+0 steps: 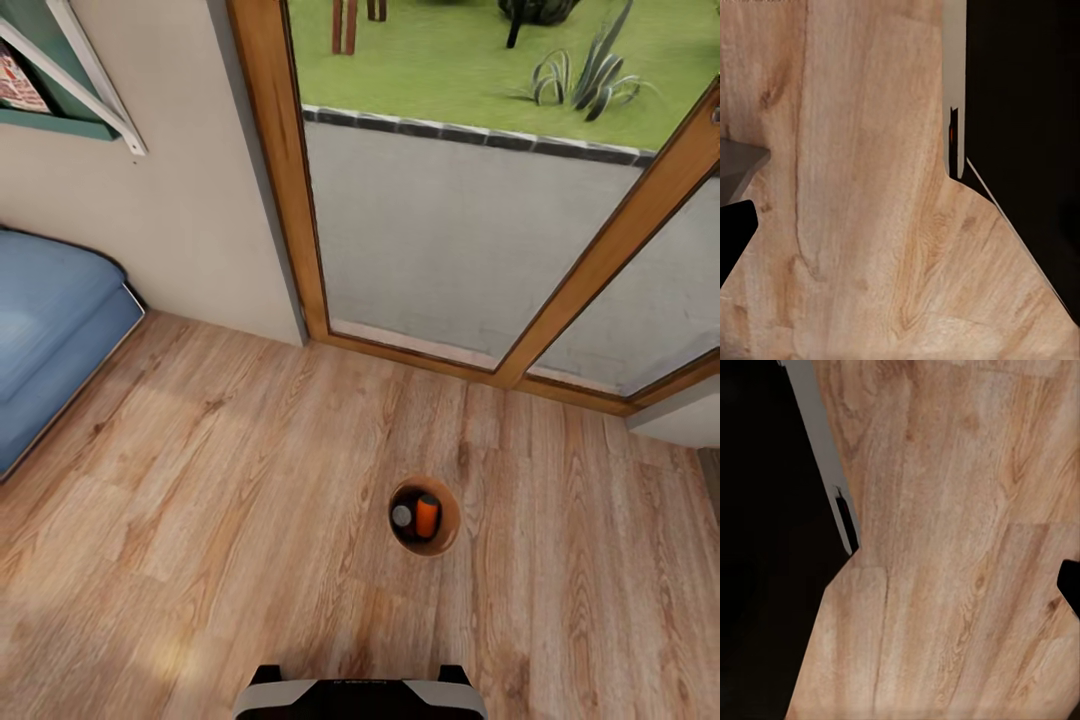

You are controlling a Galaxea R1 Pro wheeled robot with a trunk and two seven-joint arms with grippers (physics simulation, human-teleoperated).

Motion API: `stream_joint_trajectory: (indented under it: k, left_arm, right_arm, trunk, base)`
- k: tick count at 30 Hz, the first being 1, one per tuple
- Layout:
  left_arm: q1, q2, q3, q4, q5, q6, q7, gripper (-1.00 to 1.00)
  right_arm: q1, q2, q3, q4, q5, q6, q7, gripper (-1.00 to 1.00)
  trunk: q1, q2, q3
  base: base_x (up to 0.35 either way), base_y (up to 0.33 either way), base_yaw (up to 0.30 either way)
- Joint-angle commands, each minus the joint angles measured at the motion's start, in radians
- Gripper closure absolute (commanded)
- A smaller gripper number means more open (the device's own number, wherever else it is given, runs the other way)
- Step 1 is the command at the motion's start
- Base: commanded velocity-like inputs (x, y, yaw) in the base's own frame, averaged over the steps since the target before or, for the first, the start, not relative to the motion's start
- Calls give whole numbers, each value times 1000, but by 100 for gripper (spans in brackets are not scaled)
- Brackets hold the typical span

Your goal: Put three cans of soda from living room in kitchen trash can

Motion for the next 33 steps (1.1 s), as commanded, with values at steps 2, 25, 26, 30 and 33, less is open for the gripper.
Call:
stream_joint_trajectory:
  k: [2,25,26,30,33]
  left_arm:
    - [0,-1,0,-1,0,-1,0,-100]
    - [0,-1,6,-4,7,-10,-2,-100]
    - [0,0,5,-4,6,-11,-2,-100]
    - [0,0,3,-4,5,-11,-4,-100]
    - [0,0,2,-4,4,-10,-4,-100]
  right_arm:
    - [0,1,1,1,1,0,0,-100]
    - [0,6,3,1,1,1,1,-100]
    - [0,6,3,1,1,1,1,-100]
    - [0,6,3,1,1,2,1,-100]
    - [0,6,3,1,1,2,1,-100]
  trunk:
    - [-8,14,6]
    - [-96,175,78]
    - [-100,182,82]
    - [-115,210,94]
    - [-127,231,104]
  base:
    - [0,0,0]
    - [0,0,0]
    - [0,0,0]
    - [0,0,0]
    - [0,0,0]
